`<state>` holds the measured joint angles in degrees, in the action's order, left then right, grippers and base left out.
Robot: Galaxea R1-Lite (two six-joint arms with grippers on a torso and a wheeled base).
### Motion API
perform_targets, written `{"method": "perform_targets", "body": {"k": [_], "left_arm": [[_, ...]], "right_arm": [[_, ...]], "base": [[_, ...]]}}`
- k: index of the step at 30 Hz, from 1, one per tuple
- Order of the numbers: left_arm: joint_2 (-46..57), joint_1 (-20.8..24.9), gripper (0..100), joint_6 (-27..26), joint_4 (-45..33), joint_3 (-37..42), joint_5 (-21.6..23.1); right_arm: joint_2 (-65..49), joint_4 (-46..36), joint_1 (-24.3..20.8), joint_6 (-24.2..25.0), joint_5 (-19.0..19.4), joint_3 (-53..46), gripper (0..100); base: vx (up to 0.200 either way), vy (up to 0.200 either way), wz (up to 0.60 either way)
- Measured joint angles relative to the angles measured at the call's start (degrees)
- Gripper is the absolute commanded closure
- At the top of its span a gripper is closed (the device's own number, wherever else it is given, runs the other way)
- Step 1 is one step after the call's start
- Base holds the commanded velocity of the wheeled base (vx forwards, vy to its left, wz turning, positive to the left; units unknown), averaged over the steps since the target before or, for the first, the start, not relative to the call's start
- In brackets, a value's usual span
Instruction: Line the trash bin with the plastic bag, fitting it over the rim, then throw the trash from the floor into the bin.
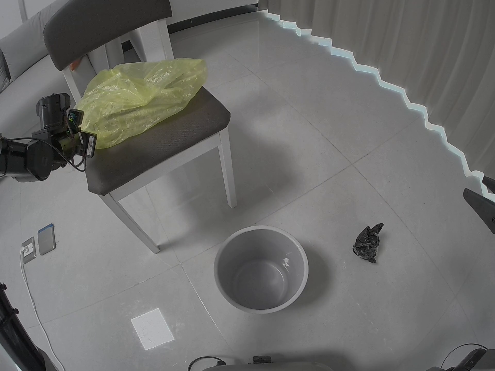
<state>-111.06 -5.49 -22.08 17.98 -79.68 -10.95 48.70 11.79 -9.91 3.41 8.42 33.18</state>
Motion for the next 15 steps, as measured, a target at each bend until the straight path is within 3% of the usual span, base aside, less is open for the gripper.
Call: {"method": "perform_targets", "body": {"k": [6,15], "left_arm": [[0.5,1.3,100,1.2,2.5,0.0,0.2],[7.7,5.3,100,2.2,0.8,1.1,4.3]], "right_arm": [[0.1,0.0,0.0,0.0,0.0,0.0,0],[-0.1,1.1,0.0,0.0,-0.1,0.1,0]], "base": [[0.0,0.0,0.0],[0.0,0.0,0.0]]}}
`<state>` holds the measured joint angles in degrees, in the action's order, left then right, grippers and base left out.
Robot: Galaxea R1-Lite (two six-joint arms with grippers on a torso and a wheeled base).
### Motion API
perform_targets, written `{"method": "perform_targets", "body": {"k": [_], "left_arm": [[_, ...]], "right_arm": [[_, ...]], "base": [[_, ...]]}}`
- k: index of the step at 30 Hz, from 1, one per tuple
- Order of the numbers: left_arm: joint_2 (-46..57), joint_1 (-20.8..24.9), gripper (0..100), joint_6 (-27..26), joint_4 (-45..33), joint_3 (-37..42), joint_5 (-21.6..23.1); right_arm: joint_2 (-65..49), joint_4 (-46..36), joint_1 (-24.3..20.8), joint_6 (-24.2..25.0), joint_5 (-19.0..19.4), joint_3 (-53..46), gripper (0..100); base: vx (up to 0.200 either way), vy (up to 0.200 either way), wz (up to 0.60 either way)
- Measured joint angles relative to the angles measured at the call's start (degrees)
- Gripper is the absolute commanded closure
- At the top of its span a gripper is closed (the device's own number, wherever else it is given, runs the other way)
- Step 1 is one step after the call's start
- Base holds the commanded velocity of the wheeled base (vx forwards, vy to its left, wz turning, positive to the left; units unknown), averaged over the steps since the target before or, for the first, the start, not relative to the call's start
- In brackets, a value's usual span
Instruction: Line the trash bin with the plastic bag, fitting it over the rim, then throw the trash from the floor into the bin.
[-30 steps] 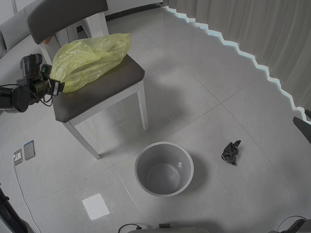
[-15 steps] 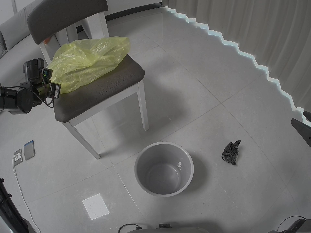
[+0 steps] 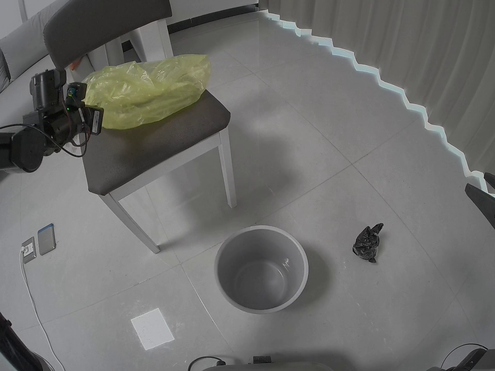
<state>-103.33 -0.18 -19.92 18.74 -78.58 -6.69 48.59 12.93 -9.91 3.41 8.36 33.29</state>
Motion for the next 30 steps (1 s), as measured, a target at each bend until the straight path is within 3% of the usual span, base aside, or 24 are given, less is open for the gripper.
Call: {"method": "perform_targets", "body": {"k": [9,19,30], "left_arm": [[12.9,8.7,100,-0.3,-18.9,-1.5,2.2],[26.0,20.9,100,-3.6,-31.9,-2.7,3.1],[30.3,38.5,100,-6.6,-35.4,-5.0,0.7]], "right_arm": [[-0.8,0.9,-0.1,0.0,0.1,1.0,0],[-1.4,1.1,-3.3,-0.4,1.3,4.2,0],[1.3,0.6,-5.5,-0.2,4.3,11.4,0]], "base": [[0.0,0.0,0.0],[0.0,0.0,0.0],[0.0,0.0,0.0]]}}
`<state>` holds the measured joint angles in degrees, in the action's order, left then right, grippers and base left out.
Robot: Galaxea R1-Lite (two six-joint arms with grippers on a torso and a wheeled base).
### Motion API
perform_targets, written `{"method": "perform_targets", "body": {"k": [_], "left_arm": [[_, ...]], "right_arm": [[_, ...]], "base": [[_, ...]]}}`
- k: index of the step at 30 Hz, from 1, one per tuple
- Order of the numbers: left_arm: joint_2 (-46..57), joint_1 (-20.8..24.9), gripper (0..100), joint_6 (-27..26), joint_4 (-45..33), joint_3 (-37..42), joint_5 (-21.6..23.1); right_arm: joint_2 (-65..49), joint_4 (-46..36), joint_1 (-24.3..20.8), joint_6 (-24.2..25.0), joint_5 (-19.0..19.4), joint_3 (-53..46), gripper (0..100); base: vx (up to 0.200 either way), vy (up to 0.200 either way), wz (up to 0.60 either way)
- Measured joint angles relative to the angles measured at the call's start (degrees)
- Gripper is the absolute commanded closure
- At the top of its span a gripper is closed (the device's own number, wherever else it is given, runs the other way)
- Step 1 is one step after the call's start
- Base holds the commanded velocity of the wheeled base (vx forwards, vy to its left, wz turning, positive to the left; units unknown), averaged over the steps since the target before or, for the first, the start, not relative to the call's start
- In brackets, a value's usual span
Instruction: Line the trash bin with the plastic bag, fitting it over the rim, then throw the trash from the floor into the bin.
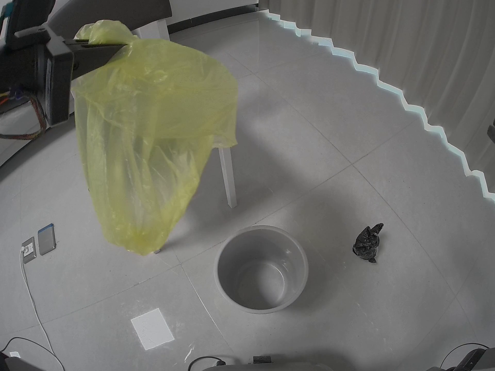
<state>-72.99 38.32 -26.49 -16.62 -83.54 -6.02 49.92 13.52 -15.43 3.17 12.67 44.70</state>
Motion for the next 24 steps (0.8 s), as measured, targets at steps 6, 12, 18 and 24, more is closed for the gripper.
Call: {"method": "perform_targets", "body": {"k": [6,12,18,24], "left_arm": [[-1.1,5.8,100,-0.1,0.1,-0.2,-1.6],[-2.6,8.4,100,0.1,0.1,-0.6,-1.9],[-3.8,12.3,100,0.4,0.0,-0.7,-1.6],[-5.3,16.2,100,0.5,-0.1,-1.2,-0.2]], "right_arm": [[5.7,0.0,-2.1,0.2,0.3,6.8,0],[12.8,-0.2,-6.5,0.3,0.0,12.0,0],[21.1,-0.2,-8.1,1.4,-0.1,16.5,0],[29.7,-0.2,-7.3,4.5,0.2,22.4,0]], "base": [[0.0,0.0,0.0],[0.0,0.0,0.0],[0.0,0.0,0.0],[0.0,0.0,0.0]]}}
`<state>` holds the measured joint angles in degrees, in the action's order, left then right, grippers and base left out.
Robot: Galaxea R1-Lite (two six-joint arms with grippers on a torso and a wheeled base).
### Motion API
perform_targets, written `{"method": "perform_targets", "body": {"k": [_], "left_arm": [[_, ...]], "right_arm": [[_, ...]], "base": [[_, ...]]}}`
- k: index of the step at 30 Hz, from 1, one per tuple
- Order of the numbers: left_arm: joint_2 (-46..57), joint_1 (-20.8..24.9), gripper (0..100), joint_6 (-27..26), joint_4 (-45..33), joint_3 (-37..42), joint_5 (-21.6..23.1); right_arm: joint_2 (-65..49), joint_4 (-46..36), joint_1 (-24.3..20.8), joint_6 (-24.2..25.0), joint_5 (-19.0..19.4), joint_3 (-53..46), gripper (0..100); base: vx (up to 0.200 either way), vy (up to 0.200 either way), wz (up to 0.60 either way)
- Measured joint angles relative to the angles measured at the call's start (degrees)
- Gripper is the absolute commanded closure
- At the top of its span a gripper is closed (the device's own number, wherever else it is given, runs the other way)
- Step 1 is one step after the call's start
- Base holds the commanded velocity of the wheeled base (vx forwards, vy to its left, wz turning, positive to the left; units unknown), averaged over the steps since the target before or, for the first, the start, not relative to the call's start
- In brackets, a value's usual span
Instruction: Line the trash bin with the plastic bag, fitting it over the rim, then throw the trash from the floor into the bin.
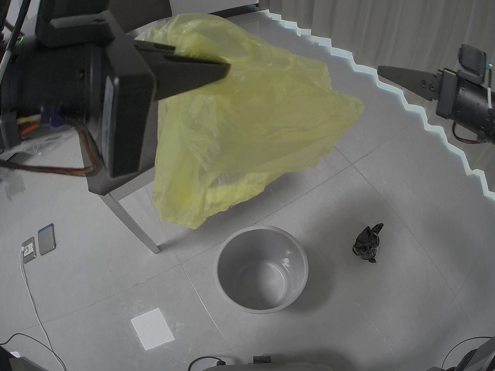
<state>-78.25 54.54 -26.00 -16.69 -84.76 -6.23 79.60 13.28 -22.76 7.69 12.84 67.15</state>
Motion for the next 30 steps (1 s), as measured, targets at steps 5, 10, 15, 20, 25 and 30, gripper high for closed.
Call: {"method": "perform_targets", "body": {"k": [5,10,15,20,25,30], "left_arm": [[-0.8,1.9,100,0.2,0.0,-0.7,1.0],[-1.2,2.7,100,0.2,0.1,-1.6,2.0],[-1.7,3.0,100,0.1,0.2,-2.5,2.2],[-2.2,3.1,100,0.1,1.1,-2.7,2.3],[-2.4,3.5,100,0.1,2.4,-2.8,2.2],[-2.5,3.7,100,0.1,2.6,-3.0,2.2]], "right_arm": [[6.8,-1.0,2.2,0.9,0.3,3.8,0],[12.1,-3.4,4.4,1.1,0.8,5.3,0],[14.1,-5.9,5.4,1.3,2.5,4.6,0],[12.5,-12.0,5.4,1.1,3.3,3.7,0],[10.8,-19.5,5.4,-1.3,3.5,3.0,0],[10.1,-21.6,5.7,-5.4,3.6,1.0,0]], "base": [[0.0,0.0,0.0],[0.0,0.0,0.0],[0.0,0.0,0.0],[0.0,0.0,0.0],[0.0,0.0,0.0],[0.0,0.0,0.0]]}}
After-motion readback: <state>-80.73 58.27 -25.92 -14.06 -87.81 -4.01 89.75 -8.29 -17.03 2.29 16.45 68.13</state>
